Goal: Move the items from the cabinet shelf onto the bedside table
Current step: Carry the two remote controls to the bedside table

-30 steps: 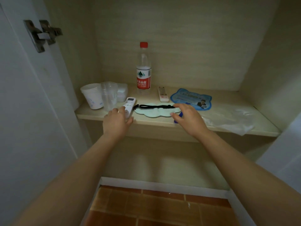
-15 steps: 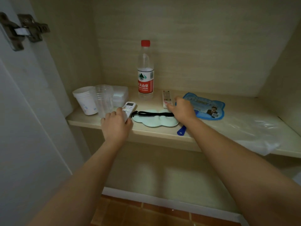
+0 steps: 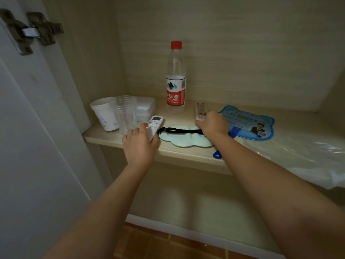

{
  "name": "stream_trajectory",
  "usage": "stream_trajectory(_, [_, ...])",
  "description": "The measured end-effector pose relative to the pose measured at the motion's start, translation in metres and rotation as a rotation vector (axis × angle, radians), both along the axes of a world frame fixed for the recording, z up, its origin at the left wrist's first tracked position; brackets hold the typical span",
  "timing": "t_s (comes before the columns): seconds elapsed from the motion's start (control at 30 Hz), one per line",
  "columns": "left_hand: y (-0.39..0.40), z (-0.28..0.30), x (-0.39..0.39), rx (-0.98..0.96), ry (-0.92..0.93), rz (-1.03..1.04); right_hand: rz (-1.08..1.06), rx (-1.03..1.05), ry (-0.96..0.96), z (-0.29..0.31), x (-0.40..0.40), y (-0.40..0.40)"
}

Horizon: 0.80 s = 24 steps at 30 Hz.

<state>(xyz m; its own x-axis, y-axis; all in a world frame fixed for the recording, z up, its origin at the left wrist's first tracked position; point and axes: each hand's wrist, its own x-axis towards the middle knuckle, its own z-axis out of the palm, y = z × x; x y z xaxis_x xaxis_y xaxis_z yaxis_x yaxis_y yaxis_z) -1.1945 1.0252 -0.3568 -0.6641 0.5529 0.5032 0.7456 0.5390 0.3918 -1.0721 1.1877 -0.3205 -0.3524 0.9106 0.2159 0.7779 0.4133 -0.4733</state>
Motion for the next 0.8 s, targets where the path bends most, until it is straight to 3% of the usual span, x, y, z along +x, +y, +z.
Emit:
stream_trajectory(0.5, [-0.006,0.016,0.021,0.128,-0.051,-0.047,-0.030,0.009,0.286,0.026,0.027,-0.014])
stream_trajectory(0.8, [-0.031,0.092,0.062,0.112,-0.211,-0.073,-0.018,-0.001,0.366,0.095,0.082,-0.071])
